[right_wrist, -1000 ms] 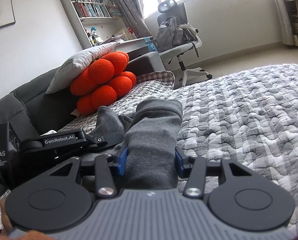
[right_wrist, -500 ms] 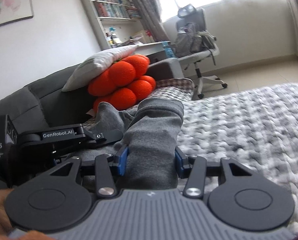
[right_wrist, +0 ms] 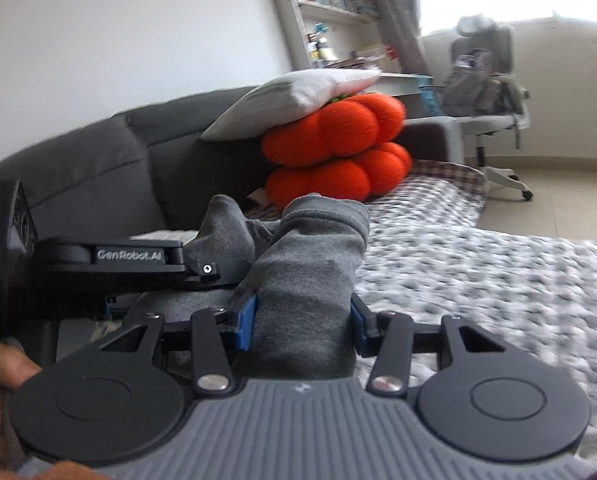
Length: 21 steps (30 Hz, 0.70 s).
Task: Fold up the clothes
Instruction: 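Carry the grey shirt bundle with both tools toward the clothes stack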
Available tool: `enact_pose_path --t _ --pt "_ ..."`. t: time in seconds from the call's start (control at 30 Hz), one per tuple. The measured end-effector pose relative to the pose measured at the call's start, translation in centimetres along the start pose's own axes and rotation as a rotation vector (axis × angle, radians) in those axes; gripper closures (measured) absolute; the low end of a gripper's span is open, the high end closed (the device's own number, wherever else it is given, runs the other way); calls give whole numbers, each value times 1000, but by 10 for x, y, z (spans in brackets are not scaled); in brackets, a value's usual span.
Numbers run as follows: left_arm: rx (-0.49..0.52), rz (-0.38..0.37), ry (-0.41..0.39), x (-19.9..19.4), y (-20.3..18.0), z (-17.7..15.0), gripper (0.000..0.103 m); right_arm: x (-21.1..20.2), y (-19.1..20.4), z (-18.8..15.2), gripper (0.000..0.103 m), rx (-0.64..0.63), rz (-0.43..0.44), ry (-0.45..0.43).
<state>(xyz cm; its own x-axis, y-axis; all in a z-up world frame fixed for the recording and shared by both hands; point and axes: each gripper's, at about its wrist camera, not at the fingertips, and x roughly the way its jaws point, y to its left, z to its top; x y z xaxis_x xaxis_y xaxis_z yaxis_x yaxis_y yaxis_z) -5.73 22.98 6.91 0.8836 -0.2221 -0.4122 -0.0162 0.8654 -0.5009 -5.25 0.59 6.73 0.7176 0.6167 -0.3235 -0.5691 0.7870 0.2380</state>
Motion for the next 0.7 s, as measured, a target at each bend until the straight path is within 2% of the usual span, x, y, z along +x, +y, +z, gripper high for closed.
enact_pose_path --t 0.3,0.43,0.53,0.7 --pt "-17 59 -12 -12 30 16 72 20 16 0 54 -40 40 35" --pt "-26 84 -24 -19 43 26 72 38 27 9 54 -114 109 35" --pt "-61 119 -117 -31 61 43 72 57 40 28 54 -142 189 22" --pt "-141 186 -302 -46 98 74 72 113 73 73 54 -207 387 -38"
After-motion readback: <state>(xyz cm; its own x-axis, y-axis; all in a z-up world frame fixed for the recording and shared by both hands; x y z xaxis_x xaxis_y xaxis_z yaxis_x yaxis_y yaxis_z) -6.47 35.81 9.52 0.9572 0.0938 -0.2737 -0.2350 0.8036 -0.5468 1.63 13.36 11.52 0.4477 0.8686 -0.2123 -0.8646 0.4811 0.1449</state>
